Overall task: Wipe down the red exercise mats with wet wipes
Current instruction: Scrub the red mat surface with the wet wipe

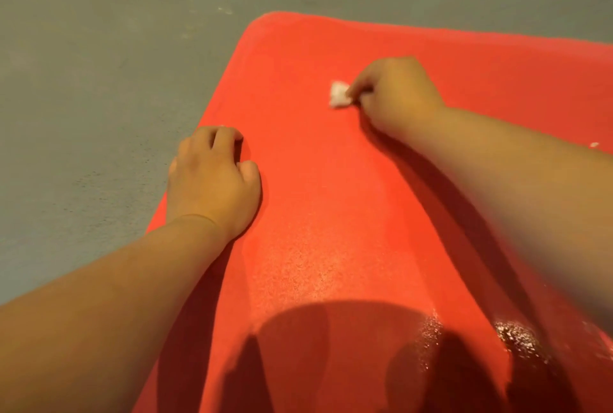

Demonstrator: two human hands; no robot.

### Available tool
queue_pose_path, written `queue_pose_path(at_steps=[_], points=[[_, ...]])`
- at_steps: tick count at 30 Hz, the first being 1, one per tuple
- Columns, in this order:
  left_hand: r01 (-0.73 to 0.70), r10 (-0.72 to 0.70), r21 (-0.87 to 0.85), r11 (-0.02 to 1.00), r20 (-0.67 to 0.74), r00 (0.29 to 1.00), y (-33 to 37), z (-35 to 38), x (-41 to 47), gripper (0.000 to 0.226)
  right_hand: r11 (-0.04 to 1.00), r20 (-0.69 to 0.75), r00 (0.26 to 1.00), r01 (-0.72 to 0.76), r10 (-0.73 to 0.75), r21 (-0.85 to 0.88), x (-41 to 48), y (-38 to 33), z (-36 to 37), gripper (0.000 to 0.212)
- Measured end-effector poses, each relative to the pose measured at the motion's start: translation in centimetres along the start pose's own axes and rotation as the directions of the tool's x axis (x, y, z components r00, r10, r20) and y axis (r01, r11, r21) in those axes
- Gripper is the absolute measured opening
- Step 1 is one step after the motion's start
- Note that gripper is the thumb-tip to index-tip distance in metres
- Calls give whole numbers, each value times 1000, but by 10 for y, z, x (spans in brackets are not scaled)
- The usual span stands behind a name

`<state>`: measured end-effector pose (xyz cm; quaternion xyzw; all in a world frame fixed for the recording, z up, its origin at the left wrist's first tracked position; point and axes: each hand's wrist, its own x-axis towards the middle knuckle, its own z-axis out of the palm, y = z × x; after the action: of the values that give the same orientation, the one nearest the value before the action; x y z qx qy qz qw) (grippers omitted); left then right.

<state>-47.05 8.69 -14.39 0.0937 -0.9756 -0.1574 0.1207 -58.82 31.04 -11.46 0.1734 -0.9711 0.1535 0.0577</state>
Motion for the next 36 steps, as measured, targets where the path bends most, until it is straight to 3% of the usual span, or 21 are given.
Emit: queue_pose_path(at_steps=[2,3,6,8,10,12,14,16,18,20,22,24,25,27,28,29,31,34,36], points=[[12,-12,5,1000,-2,1000,1,-2,1,47,991,-54,990,-130,132,45,12,-3,0,32],[16,-16,13,1000,3,1000,2,-3,2,48,995,-52,994,-90,92,54,3,-14,6,31],[20,-21,87,996,13,1000,1,-1,4,48,952,5,962,269,-272,146,-48,-56,15,23],[0,0,129,992,-3,1000,1,3,8,48,909,77,909,399,-409,125,-53,-54,13,23],[6,0,147,989,-41,999,0,8,17,49,947,32,947,319,-320,29,-20,-34,16,23],[25,-17,139,990,-61,998,0,12,34,48,993,-63,992,105,-108,-48,20,-15,21,25],[40,-33,111,993,-68,997,0,15,52,44,998,-136,989,-61,56,-31,45,-10,28,28],[22,-15,74,997,-86,996,-2,19,60,40,995,-166,982,-96,91,-23,44,-17,35,26],[-3,6,26,1000,-97,995,-5,21,60,38,998,-230,972,64,-56,29,21,-28,38,21],[-31,31,2,1000,-82,996,-9,23,60,38,952,-177,950,281,-258,122,-3,-40,32,20],[-64,62,-20,998,-70,996,-9,23,60,37,926,-113,927,367,-357,83,5,-34,25,18],[-73,70,-56,996,-55,996,-9,21,59,37,974,-113,968,220,-225,-54,39,-11,20,18],[-71,68,-73,995,-43,997,-9,21,59,39,996,-113,992,44,-53,-80,59,4,14,20],[-56,54,-109,993,-22,998,-10,20,59,42,964,-121,958,-264,261,-12,86,17,8,32],[-46,44,-125,991,-19,999,-10,19,60,43,948,-117,942,-318,316,5,91,15,10,36],[-35,32,-135,990,-18,999,-9,19,61,43,959,-113,954,-284,279,-26,90,5,17,33],[-22,20,-142,990,-17,1000,-8,18,61,44,997,-127,992,-32,23,-70,75,-24,36,24],[-24,23,-140,990,-8,1000,-7,19,58,44,932,-97,930,360,-355,37,43,-59,44,21],[-26,26,-137,990,-2,1000,-5,19,57,45,943,-58,942,332,-331,2,56,-44,36,22]])
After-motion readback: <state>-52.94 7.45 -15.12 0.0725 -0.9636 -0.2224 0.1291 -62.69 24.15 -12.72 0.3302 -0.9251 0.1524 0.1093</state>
